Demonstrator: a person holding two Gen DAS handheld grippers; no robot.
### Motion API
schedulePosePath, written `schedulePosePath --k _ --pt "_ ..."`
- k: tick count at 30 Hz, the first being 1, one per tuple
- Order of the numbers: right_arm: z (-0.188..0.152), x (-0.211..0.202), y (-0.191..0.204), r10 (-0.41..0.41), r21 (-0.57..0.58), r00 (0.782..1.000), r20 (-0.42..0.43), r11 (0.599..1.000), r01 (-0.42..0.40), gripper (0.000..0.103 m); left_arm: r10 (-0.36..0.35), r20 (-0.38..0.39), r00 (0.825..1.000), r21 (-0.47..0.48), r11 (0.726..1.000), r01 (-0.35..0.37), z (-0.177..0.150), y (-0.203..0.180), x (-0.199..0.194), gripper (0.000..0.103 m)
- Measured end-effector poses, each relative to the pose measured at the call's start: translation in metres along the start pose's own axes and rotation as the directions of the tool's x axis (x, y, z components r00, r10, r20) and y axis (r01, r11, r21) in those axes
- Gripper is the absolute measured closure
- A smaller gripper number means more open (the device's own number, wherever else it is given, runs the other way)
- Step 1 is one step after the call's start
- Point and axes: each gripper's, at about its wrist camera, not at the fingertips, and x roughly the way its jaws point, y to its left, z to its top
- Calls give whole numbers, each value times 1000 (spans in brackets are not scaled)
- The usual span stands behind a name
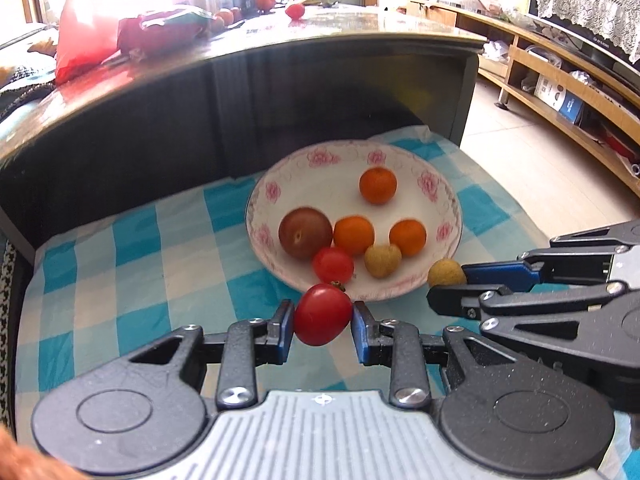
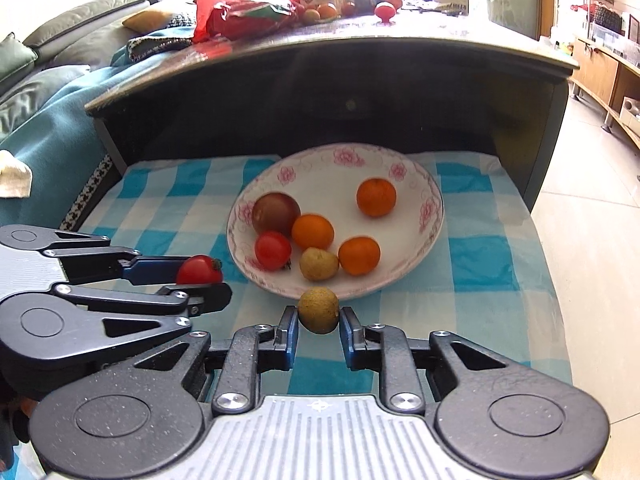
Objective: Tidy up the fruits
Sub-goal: 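Carry the held tomato and brown fruit over the flowered plate, then lower both tools into the plate and open them to release the fruits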
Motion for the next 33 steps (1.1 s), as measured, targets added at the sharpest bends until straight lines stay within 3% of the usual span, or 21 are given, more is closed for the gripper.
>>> schedulePosePath --k 33 --pt "47 29 -22 -81 12 993 90 997 81 85 49 79 996 -11 999 -48 48 5 48 64"
